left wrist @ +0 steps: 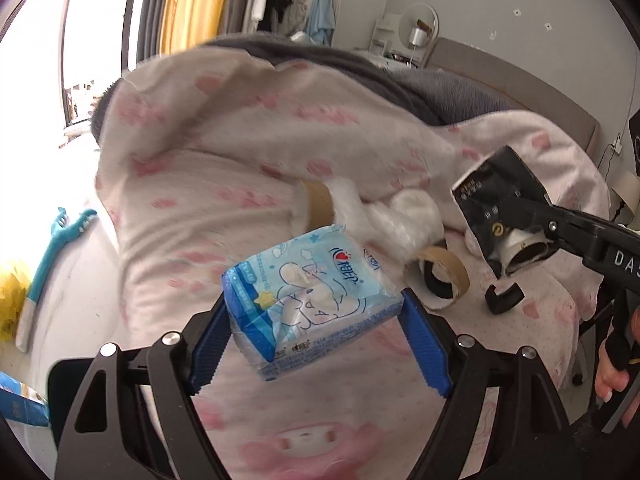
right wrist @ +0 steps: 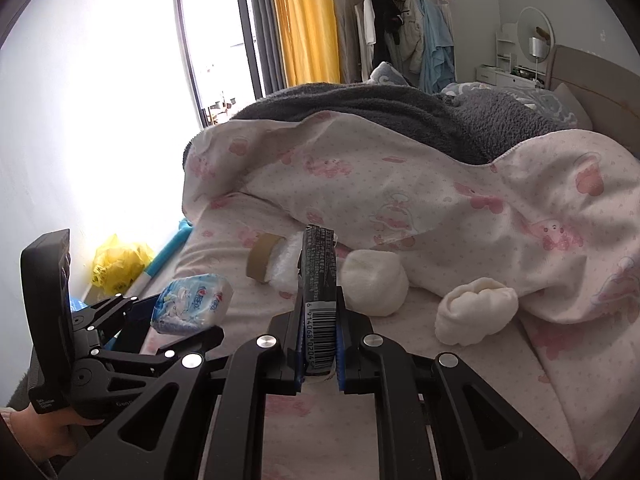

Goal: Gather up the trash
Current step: 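Carry both items over the black bin and open both grippers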

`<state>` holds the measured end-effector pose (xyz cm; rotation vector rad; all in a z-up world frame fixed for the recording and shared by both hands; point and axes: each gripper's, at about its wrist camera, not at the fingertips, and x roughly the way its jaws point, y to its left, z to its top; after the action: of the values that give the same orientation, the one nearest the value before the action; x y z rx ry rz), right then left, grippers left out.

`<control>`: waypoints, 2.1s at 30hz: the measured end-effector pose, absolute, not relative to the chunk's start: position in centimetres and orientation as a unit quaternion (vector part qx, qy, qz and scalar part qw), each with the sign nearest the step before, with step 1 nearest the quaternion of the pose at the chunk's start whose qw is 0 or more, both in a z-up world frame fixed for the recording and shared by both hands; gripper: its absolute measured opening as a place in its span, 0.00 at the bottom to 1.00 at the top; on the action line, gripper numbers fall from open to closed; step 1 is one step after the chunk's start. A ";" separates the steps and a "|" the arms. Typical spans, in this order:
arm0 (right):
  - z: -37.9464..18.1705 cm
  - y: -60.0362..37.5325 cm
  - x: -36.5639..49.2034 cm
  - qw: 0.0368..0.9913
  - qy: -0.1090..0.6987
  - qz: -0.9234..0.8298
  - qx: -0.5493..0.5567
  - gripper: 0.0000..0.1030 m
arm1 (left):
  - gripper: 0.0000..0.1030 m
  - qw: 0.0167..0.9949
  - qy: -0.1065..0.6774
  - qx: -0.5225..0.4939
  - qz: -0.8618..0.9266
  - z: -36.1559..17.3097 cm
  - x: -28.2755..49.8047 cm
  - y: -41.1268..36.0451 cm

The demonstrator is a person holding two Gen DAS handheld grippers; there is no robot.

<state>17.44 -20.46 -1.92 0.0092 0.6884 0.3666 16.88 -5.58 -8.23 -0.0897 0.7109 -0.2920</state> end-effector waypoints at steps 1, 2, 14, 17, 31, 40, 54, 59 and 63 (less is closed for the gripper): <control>-1.7 -20.2 17.2 0.925 0.333 0.182 0.007 0.12 | 0.80 0.929 0.341 -0.041 -0.137 -7.9 16.6 -5.1; -1.5 -19.8 17.1 0.926 0.330 0.185 0.008 0.12 | 0.79 0.931 0.337 -0.041 -0.131 -7.7 16.3 -4.7; -0.3 -12.3 16.8 0.914 0.325 0.244 0.000 0.12 | 0.79 0.949 0.310 -0.008 -0.048 -7.4 14.1 1.9; -0.4 -10.0 16.7 0.908 0.329 0.260 -0.003 0.12 | 0.80 0.946 0.322 -0.005 -0.038 -7.9 13.9 3.9; -1.2 -0.6 15.9 0.877 0.358 0.320 -0.029 0.12 | 0.80 0.916 0.400 -0.023 -0.009 -11.5 12.8 11.5; -3.4 4.3 16.2 0.845 0.401 0.351 -0.028 0.12 | 0.80 0.883 0.468 -0.045 0.001 -15.2 12.6 15.3; -6.9 9.8 16.7 0.810 0.460 0.359 -0.048 0.12 | 0.92 0.845 0.525 -0.098 0.026 -18.0 10.5 20.3; -8.6 11.6 16.9 0.796 0.482 0.363 -0.054 0.12 | 0.92 0.864 0.492 -0.102 0.036 -16.2 9.2 22.0; -10.5 12.7 17.1 0.784 0.505 0.356 -0.059 0.12 | 0.92 0.879 0.464 -0.102 0.045 -14.7 8.1 23.3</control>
<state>17.09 12.73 -10.53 -0.1273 1.0887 0.7674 8.06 23.31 -14.70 -0.2125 0.9673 0.0938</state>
